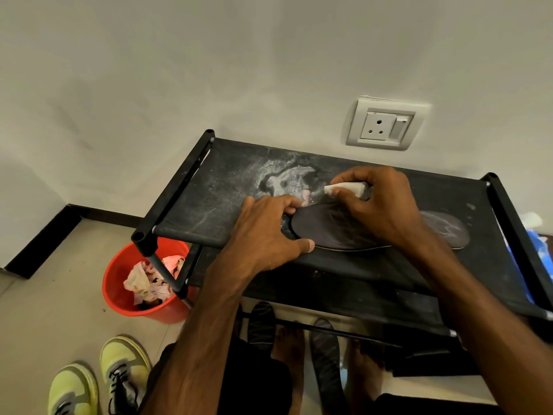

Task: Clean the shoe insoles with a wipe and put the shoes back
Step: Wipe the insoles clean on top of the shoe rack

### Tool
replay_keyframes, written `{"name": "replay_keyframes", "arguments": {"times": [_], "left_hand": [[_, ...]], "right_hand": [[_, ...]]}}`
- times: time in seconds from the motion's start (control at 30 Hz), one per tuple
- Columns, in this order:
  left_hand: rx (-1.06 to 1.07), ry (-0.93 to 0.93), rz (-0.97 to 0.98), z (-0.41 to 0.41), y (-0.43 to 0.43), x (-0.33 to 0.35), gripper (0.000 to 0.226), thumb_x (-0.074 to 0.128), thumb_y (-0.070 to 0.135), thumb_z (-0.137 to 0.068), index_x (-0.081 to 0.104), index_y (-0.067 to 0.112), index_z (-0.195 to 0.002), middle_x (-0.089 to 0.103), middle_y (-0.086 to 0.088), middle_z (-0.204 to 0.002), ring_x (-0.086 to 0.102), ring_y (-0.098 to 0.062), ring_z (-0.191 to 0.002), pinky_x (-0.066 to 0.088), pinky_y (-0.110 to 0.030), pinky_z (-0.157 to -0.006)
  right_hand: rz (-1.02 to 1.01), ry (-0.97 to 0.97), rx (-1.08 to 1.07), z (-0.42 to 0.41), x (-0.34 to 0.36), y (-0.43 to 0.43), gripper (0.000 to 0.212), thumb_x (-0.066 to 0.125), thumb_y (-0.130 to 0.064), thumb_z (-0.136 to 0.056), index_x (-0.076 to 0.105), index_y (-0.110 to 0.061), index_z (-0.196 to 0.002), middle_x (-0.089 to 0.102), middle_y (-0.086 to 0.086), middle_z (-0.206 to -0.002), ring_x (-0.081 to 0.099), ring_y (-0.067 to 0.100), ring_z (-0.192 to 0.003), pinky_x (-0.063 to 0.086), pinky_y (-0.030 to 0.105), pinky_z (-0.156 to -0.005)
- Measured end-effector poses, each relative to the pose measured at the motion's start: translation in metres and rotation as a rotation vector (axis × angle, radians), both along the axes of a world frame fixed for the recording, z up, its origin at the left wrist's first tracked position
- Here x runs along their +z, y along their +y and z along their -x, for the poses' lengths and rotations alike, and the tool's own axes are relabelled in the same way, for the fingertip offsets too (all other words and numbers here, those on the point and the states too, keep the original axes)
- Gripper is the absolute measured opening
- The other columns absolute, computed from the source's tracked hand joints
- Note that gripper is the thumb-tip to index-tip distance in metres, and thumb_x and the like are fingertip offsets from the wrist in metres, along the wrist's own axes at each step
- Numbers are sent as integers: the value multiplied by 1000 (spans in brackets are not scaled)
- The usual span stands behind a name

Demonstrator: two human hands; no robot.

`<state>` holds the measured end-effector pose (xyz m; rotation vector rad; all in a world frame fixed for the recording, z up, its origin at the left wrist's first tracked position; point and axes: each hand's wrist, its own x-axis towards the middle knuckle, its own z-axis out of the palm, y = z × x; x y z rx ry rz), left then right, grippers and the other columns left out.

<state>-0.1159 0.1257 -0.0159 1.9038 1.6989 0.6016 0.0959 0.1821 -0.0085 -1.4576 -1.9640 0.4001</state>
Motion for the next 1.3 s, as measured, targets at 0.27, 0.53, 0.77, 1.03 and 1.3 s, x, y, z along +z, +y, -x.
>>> {"name": "replay_keyframes", "arguments": {"times": [0.27,0.53,0.77,1.03,1.3], "left_hand": [[2,-41,5,-1,-3,2,72,87,42,-70,59,31,-135,65,17,-116,49,-12,-120,36,-33,-109],[13,-44,18,-2,-2,-2,69,85,40,-73,59,33,-136,65,19,-114,39,-12,-120,40,-30,-100],[21,-54,37,-3,0,-3,63,85,39,-73,59,36,-130,65,19,-115,41,-13,-121,36,-30,-95],[56,-57,38,-5,0,-4,75,88,38,-70,55,29,-137,64,21,-113,47,-14,-122,38,-31,-105],[51,-26,40,-6,1,-4,73,86,38,-73,53,33,-138,61,13,-121,38,-12,-122,41,-31,-94]], "right_hand": [[39,-53,64,-3,4,-2,7,80,-32,-86,81,-35,-93,75,-12,-90,67,4,-81,51,25,-71],[19,-173,152,13,-6,-4,11,78,-22,-86,82,-26,-95,72,-11,-89,66,12,-82,54,33,-71],[56,-194,298,32,-5,-12,14,75,-20,-90,82,-23,-102,75,-3,-98,67,11,-82,59,37,-74],[58,-251,111,18,1,-4,15,73,-25,-90,81,-29,-103,76,0,-104,69,22,-94,57,45,-80],[92,-254,403,43,3,-18,20,77,-19,-88,81,-25,-107,74,-1,-99,67,14,-85,59,39,-75]]}}
